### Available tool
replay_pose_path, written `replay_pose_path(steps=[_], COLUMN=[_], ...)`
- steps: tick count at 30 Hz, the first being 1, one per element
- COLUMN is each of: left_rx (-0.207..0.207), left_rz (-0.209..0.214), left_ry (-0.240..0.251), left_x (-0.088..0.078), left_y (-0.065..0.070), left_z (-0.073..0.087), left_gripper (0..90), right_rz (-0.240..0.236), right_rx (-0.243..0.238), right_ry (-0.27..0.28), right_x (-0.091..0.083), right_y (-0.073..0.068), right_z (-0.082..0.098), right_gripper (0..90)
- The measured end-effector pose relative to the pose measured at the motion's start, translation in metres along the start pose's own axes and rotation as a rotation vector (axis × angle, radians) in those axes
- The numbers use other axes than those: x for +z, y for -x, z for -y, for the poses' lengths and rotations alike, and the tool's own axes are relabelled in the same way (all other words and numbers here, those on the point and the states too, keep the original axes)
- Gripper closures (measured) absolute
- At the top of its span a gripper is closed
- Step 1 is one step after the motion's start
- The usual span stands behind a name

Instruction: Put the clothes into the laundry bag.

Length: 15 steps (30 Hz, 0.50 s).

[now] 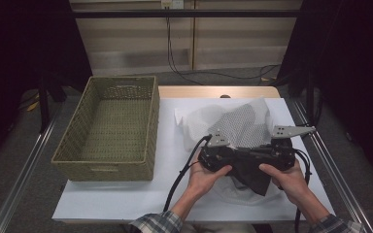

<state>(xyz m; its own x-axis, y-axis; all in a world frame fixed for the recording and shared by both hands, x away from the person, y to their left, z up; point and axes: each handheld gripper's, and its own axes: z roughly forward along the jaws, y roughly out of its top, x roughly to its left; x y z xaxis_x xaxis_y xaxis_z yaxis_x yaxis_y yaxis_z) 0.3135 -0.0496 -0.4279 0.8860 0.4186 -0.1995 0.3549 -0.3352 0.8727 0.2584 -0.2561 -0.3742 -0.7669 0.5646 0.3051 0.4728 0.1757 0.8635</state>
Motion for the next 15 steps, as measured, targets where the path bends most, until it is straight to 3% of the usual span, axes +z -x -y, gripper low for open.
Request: replay_pose_path(steps=[4,8,10,11,12,15], left_rx=[-0.03,0.015,0.014,0.019,-0.002,0.053], left_rz=[-0.091,-0.159,-0.166,-0.194,-0.194,-0.266], left_ry=[0.032,0.045,0.032,0.015,-0.004,-0.073], left_x=[-0.004,-0.005,0.0,0.007,0.014,0.029], left_y=[-0.013,-0.018,-0.024,-0.029,-0.034,-0.042], left_z=[-0.009,-0.019,-0.02,-0.017,-0.014,-0.004], left_gripper=[80.7,80.9,80.8,80.8,80.8,80.3], right_rz=[0.001,0.016,0.02,0.022,0.025,0.038], right_rx=[0.0,0.016,0.019,0.02,0.03,0.035], right_ry=[0.011,0.016,0.01,0.009,-0.001,-0.025], right_x=[-0.005,-0.007,-0.007,-0.006,-0.005,-0.003], right_y=[-0.001,0.001,0.004,0.005,0.006,0.01], right_z=[-0.001,0.0,0.002,0.002,0.004,0.009], right_gripper=[88.6,88.6,88.6,88.6,88.6,88.6])
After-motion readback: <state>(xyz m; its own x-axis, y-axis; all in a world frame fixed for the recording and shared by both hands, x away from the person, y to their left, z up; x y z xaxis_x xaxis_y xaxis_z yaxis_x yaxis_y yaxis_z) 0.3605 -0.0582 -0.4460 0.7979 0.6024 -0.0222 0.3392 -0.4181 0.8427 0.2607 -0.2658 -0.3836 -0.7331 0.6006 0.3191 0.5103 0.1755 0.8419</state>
